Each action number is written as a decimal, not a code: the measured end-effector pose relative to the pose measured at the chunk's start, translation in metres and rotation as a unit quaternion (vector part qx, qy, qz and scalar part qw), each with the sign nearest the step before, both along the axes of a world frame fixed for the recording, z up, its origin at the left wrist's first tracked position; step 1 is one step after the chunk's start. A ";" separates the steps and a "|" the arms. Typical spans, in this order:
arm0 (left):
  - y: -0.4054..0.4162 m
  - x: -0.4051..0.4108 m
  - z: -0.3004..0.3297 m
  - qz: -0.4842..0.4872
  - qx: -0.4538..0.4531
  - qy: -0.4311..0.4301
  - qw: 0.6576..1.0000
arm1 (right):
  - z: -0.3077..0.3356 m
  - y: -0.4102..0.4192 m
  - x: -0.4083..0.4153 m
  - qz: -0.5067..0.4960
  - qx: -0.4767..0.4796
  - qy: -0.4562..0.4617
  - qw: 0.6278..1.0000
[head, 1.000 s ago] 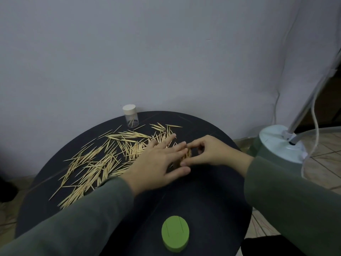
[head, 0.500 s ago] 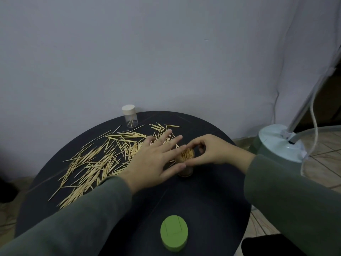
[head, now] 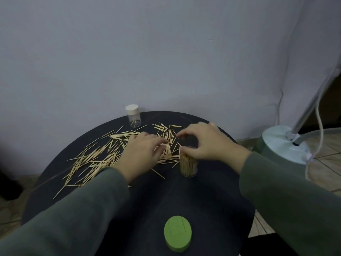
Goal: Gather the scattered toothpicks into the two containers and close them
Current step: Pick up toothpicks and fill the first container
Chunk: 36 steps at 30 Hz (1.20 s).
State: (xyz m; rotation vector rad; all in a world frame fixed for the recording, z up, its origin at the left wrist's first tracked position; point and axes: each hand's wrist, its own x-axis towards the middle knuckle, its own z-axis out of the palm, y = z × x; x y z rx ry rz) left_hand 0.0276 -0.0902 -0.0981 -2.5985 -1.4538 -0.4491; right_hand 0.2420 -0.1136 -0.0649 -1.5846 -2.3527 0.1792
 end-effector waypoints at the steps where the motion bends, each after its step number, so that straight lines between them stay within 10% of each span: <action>1: 0.003 -0.006 0.001 0.000 -0.021 0.038 0.999 | 0.004 -0.004 -0.012 0.000 0.041 -0.063 0.997; 11: 0.000 -0.023 -0.004 -0.097 -0.172 0.105 0.975 | -0.020 -0.001 -0.107 -0.074 0.022 -0.512 0.855; 36: 0.019 -0.035 -0.005 0.065 -0.108 0.131 0.983 | -0.025 0.036 -0.108 0.001 0.041 -0.385 0.922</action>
